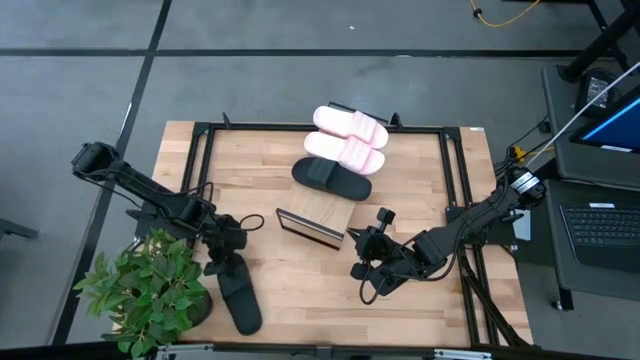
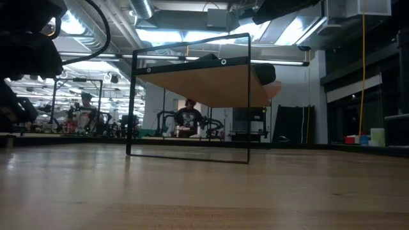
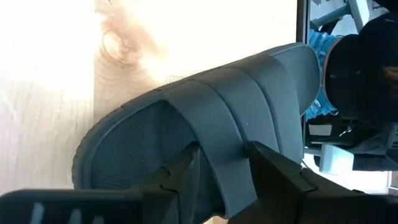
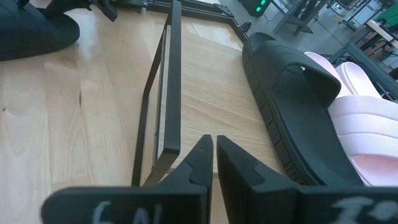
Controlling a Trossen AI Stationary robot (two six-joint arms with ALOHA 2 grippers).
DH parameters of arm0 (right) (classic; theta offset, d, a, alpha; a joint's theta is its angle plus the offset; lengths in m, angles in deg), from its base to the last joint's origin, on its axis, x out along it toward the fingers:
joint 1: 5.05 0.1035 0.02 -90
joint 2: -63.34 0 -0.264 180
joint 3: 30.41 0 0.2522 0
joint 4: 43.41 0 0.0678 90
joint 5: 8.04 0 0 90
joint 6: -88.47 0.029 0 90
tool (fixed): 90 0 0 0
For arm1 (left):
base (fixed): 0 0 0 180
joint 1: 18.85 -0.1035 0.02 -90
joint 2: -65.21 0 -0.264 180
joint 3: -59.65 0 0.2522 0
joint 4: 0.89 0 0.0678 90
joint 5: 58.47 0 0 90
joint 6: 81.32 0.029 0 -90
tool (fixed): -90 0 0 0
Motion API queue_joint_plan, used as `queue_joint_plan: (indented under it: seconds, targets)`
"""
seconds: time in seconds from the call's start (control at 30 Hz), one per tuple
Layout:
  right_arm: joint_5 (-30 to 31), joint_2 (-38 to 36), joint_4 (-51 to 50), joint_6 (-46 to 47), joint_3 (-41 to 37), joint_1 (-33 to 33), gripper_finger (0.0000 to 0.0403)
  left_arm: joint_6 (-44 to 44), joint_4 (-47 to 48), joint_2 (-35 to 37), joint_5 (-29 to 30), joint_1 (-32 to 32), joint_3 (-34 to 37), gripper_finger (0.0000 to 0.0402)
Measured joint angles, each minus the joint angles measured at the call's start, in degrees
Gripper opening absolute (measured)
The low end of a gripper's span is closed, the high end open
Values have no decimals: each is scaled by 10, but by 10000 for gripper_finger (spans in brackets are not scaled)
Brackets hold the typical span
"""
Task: Pick and place slides into the shelf
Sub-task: Put the black slide on the shelf
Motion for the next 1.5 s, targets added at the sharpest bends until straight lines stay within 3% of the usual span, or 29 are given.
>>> queue_joint_plan:
  seconds: [0.43, 1.07, 1.33, 1.5]
  targets:
    - [0, 0, 0, 0, 0, 0, 25, 28, 0, 0, -29, 0, -1, 10]
    - [0, 0, -14, -2, 0, 0, 25, 43, -33, 13, -10, 0, -1, 1]
    - [0, 0, -23, -2, 0, 1, 5, 19, -34, 59, 73, -14, -1, 0]
    - [0, 0, -24, -1, 0, 1, 15, 20, -45, 89, 121, -14, -1, 0]
